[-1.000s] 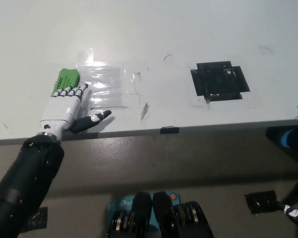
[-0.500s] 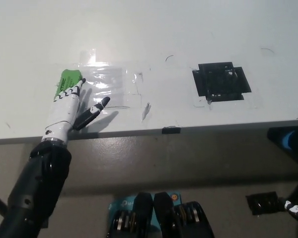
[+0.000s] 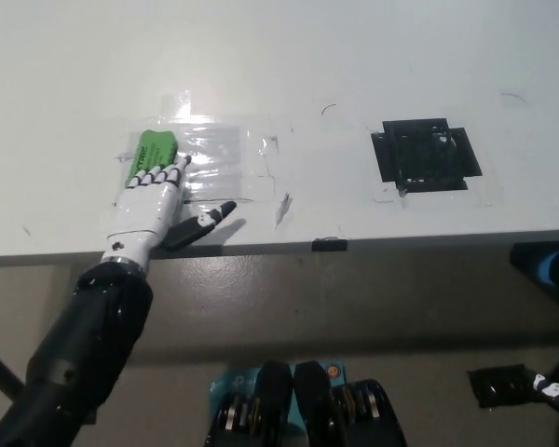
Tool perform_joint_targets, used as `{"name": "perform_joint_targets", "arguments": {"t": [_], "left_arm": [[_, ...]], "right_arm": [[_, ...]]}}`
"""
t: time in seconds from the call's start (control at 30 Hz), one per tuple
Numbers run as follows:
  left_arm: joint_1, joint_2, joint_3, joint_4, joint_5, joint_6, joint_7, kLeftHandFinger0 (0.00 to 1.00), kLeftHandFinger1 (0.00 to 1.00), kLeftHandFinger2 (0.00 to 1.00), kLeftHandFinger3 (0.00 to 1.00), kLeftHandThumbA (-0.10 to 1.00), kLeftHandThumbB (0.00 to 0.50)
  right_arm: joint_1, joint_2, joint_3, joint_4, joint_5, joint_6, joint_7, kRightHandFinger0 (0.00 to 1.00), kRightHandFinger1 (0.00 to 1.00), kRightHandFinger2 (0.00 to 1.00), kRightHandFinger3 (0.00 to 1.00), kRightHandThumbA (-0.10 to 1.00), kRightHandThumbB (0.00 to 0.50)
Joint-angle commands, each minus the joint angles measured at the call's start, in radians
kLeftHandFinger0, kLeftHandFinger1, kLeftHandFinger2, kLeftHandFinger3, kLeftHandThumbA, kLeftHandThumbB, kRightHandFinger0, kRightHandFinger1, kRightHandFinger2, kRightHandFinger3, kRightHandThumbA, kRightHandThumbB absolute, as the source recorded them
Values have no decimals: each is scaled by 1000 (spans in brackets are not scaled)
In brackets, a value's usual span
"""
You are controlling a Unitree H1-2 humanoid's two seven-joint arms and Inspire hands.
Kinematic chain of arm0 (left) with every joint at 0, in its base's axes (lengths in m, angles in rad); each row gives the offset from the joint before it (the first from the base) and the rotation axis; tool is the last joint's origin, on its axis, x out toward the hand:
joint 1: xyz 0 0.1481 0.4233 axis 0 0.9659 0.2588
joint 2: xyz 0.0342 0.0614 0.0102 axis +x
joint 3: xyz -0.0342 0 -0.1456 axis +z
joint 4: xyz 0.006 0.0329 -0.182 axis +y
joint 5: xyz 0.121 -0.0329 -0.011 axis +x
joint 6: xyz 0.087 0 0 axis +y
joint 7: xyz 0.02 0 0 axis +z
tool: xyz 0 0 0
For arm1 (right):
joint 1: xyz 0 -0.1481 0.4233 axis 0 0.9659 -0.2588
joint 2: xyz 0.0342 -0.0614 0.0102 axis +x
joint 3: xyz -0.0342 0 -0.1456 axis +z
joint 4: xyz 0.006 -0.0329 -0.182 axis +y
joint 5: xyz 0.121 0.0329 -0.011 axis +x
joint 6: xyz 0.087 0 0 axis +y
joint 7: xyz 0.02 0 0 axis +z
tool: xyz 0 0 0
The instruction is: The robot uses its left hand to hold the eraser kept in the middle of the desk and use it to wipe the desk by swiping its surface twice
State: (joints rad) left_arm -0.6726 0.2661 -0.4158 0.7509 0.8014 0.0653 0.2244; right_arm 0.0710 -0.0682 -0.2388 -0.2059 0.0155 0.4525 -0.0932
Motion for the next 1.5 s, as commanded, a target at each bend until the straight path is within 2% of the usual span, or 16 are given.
{"name": "perform_joint_targets", "arguments": {"t": [0.0, 0.07, 0.23, 0.43, 0.53, 0.57, 0.6, 0.63, 0.7, 0.83, 1.03, 1.13, 1.23, 1.33, 1.4, 1.47], "left_arm": [[91, -121, -163, 193, 67, 105, -233, 1000, 1000, 1000, 1000, 1000, 471], [78, -141, -182, 214, 74, 106, -223, 1000, 1000, 1000, 1000, 1000, 458], [30, -204, -228, 296, 87, 82, -218, 1000, 1000, 1000, 1000, 1000, 500], [-22, -289, -242, 342, 82, 94, -233, 1000, 1000, 1000, 1000, 1000, 500], [-37, -339, -238, 359, 73, 92, -237, 1000, 1000, 1000, 1000, 1000, 500], [-42, -360, -237, 358, 66, 84, -238, 1000, 1000, 1000, 1000, 1000, 471], [-40, -369, -235, 351, 60, 81, -233, 1000, 1000, 1000, 1000, 1000, 466], [-42, -381, -238, 364, 63, 77, -225, 1000, 1000, 1000, 1000, 1000, 485], [-41, -408, -241, 380, 64, 60, -204, 1000, 1000, 1000, 1000, 1000, 460], [-48, -460, -278, 415, 96, 65, -214, 1000, 1000, 1000, 1000, 1000, 467], [-60, -539, -321, 469, 118, 38, -206, 1000, 1000, 1000, 1000, 1000, 443], [-85, -588, -336, 506, 132, 21, -205, 1000, 1000, 1000, 1000, 1000, 468], [-97, -603, -356, 520, 150, 20, -212, 1000, 1000, 1000, 1000, 1000, 489], [-108, -604, -364, 522, 151, 22, -221, 1000, 1000, 1000, 1000, 1000, 479], [-109, -588, -360, 526, 150, 16, -210, 1000, 1000, 1000, 1000, 1000, 450], [-111, -569, -347, 526, 143, 20, -204, 1000, 1000, 1000, 1000, 1000, 454]], "right_arm": [[-41, -12, 8, -25, -15, -19, -11, 1000, 1000, 1000, 1000, 1000, 4], [-47, -7, 9, -27, -16, -19, -15, 1000, 1000, 1000, 1000, 1000, 7], [-58, -5, 23, -42, -33, -3, -21, 1000, 1000, 1000, 1000, 1000, 0], [-82, 3, 32, -43, -48, 14, -32, 1000, 1000, 1000, 1000, 1000, 18], [-88, 15, 36, -34, -39, -2, -30, 1000, 1000, 1000, 1000, 1000, 0], [-90, 17, 33, -35, -38, 3, -34, 1000, 1000, 1000, 1000, 1000, 1], [-91, 20, 33, -34, -38, 6, -37, 1000, 1000, 1000, 1000, 1000, 1], [-93, 22, 36, -28, -44, 1, -41, 1000, 1000, 1000, 1000, 1000, 0], [-96, 32, 31, -28, -45, -2, -52, 1000, 1000, 1000, 1000, 1000, 0], [-110, 40, 19, -15, -56, -15, -74, 1000, 1000, 1000, 1000, 1000, 0], [-123, 44, 14, 6, -65, -38, -88, 1000, 1000, 1000, 1000, 1000, 0], [-128, 55, -8, 6, -42, -50, -101, 1000, 1000, 1000, 1000, 1000, 0], [-131, 59, -9, 18, -56, -67, -118, 1000, 1000, 1000, 1000, 1000, 0], [-134, 56, -16, 27, -53, -73, -124, 1000, 1000, 1000, 1000, 1000, 0], [-126, 51, -18, 29, -50, -83, -117, 1000, 1000, 1000, 1000, 1000, 0], [-124, 54, -21, 27, -46, -86, -117, 1000, 1000, 1000, 1000, 1000, 0]]}}
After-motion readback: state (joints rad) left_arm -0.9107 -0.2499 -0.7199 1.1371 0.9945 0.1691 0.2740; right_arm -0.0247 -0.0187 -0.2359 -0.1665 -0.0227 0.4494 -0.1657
